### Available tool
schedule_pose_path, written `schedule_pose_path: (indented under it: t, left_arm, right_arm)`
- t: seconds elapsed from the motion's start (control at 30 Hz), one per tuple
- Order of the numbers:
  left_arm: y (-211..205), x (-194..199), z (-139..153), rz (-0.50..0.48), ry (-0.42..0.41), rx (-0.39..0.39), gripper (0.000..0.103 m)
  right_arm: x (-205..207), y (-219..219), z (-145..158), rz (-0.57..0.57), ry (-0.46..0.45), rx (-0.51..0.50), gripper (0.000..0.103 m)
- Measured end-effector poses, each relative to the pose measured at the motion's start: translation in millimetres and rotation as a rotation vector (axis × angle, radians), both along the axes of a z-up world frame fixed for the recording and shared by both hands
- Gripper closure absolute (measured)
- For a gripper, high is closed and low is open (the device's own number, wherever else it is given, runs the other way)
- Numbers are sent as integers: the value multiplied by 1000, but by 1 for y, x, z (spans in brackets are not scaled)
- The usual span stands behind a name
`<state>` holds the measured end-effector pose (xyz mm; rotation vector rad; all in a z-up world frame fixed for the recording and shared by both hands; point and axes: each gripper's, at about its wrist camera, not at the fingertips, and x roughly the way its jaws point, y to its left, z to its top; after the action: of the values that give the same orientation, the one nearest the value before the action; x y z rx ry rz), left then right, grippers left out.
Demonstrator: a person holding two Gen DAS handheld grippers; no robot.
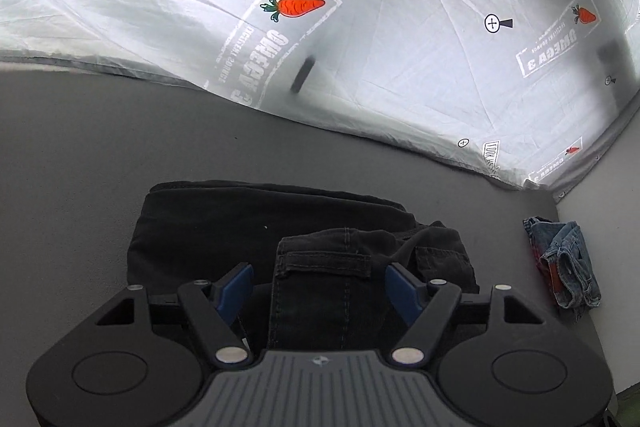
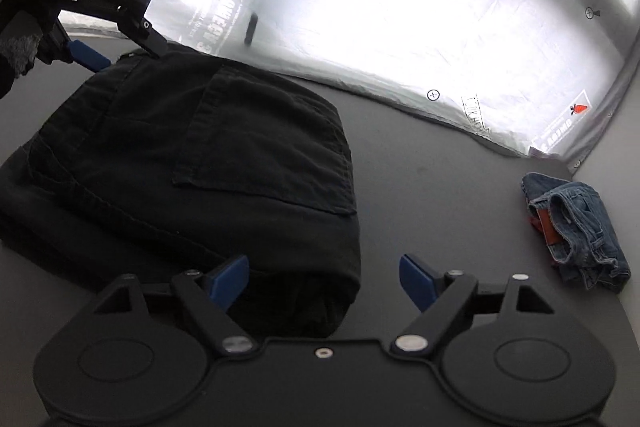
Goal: Fold clothes
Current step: 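Open both tools to release the folded pants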
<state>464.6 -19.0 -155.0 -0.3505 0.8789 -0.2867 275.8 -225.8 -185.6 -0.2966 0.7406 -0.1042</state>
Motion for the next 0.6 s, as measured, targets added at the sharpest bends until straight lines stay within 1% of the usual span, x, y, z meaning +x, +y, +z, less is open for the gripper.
schedule_pose_path:
  t: [0.07,0.1,0.13,0.17,0.2,0.23,0.27,0.3,0.33,0.4,0.47,0.5,0.53,0.57,0.6]
  left_arm:
    - [-10,9,-8,15,18,12,29]
    - [-12,10,-10,41,15,2,32]
    - [-14,9,-13,72,14,-1,39]
    - [-15,9,-14,101,12,-7,51]
    - [-17,8,-16,129,12,-17,59]
    - [-20,5,-15,155,7,-17,63]
    - [-24,1,-12,174,-5,-1,66]
    - [-28,-5,-7,189,-20,19,73]
    - [-32,-14,-1,207,-42,40,75]
    - [-38,-30,10,230,-92,92,76]
    - [-43,-38,9,218,-123,165,75]
    - [-43,-36,1,210,-114,180,73]
    - [-39,-30,-12,212,-86,178,70]
    - [-35,-25,-21,217,-61,166,65]
    - [-28,-20,-27,227,-38,140,58]
  right_arm:
    - [5,-5,-11,-19,20,-6,25]
    - [8,-4,-12,-17,14,-8,26]
    - [11,-4,-14,-15,7,-10,27]
    - [15,-3,-16,-14,1,-14,29]
    - [19,-2,-17,-16,-5,-23,31]
    - [23,-1,-19,-18,-12,-32,38]
    - [26,0,-21,-16,-15,-42,52]
    - [27,1,-23,-6,-13,-52,55]
    - [25,2,-25,6,-18,-64,58]
    - [16,9,-28,41,-41,-137,61]
    - [8,15,-36,69,-42,-194,62]
    - [5,15,-41,71,-34,-204,62]
    - [6,12,-44,61,-19,-183,62]
    - [7,8,-44,56,-11,-150,62]
    - [8,3,-43,50,0,-113,61]
